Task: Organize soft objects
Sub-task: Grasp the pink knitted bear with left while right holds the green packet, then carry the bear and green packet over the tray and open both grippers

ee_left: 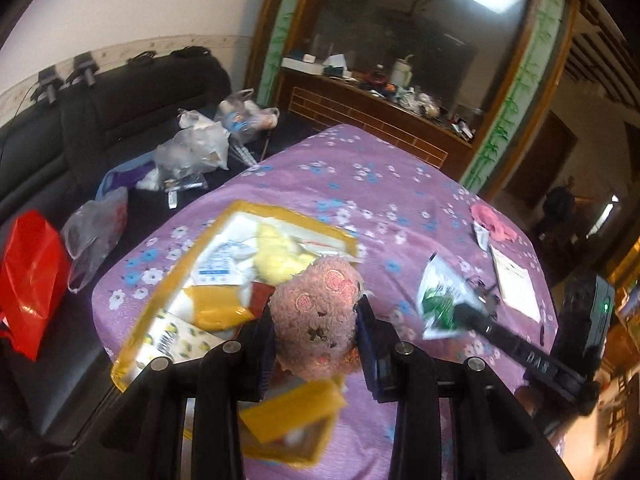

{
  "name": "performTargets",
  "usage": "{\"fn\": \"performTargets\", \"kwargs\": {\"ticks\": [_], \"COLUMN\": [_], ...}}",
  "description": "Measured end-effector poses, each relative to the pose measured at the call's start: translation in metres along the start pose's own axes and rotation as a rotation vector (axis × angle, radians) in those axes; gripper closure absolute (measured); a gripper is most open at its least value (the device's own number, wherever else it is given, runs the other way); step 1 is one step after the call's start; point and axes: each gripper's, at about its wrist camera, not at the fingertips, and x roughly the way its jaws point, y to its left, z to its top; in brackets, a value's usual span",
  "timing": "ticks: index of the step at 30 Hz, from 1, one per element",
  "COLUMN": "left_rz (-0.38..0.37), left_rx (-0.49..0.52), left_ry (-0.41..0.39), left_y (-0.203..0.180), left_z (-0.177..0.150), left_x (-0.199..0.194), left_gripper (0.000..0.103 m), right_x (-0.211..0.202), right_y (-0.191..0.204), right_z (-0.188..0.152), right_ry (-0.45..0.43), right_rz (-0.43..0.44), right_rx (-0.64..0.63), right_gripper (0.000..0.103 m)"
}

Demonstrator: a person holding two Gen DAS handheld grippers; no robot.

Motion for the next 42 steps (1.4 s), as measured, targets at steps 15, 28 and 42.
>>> {"fn": "performTargets", "kwargs": {"ticks": [15, 28, 42], "left_rz": [0.101, 0.047, 0.021], "left_rx": [0.009, -0.029, -0.093], "left_ry": [0.076, 0.146, 0.071], "left_y": [0.058, 0.071, 0.058], "left_z": [0.035, 0.030, 0.001], "left_x": [0.089, 0.119, 0.074], "left_gripper": [0.065, 0.029, 0.022], "right_x": [0.119, 0.154, 0.075], "right_y": [0.055, 0.056, 0.071], "right_z": [0.038, 0.042, 0.014], "right_ry": [0.161, 0.183, 0.054], "right_rz": [-0.079, -0.104, -0.030], "right_rx": [0.032, 0.012, 0.004], "right_gripper": [0.096, 0.093, 0.037]}}
